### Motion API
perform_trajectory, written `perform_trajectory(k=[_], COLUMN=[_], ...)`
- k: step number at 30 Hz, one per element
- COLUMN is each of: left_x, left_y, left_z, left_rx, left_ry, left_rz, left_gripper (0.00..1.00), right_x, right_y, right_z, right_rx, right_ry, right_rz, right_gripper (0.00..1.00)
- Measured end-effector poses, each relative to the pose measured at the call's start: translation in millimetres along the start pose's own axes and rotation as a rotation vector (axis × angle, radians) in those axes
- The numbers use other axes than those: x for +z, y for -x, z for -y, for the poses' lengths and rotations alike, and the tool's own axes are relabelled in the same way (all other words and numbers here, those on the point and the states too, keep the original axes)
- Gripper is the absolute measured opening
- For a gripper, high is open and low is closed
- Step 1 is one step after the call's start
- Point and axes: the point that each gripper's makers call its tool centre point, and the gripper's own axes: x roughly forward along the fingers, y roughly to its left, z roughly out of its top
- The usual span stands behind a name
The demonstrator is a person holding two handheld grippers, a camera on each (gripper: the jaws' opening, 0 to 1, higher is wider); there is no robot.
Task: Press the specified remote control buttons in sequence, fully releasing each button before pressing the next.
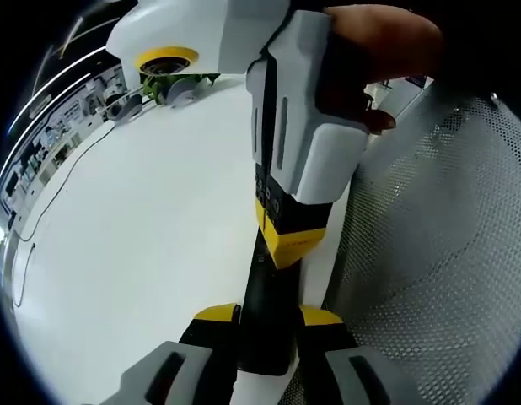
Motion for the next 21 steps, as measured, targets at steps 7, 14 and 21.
perform_trajectory(k=[7, 14, 21], left_x=[0.0, 0.0, 0.1], left_y=[0.2, 0.2, -0.1], left_z=[0.2, 0.2, 0.3], left_rx=[0.001, 0.001, 0.002], left_ry=[0.000, 0.000, 0.000], left_rz=[-0.001, -0.001, -0.002], left_gripper=[0.26, 0.26, 0.26], right_x=[-5.3, -10.5, -11.2], right_y=[-0.5, -1.3, -1.9], right_z=[-0.9, -1.8, -2.4], right_rx=[0.003, 0.006, -0.002], right_ry=[0.001, 0.005, 0.017], right_rz=[-0.025, -0.052, -0.054], right_gripper=[0.00, 0.00, 0.00])
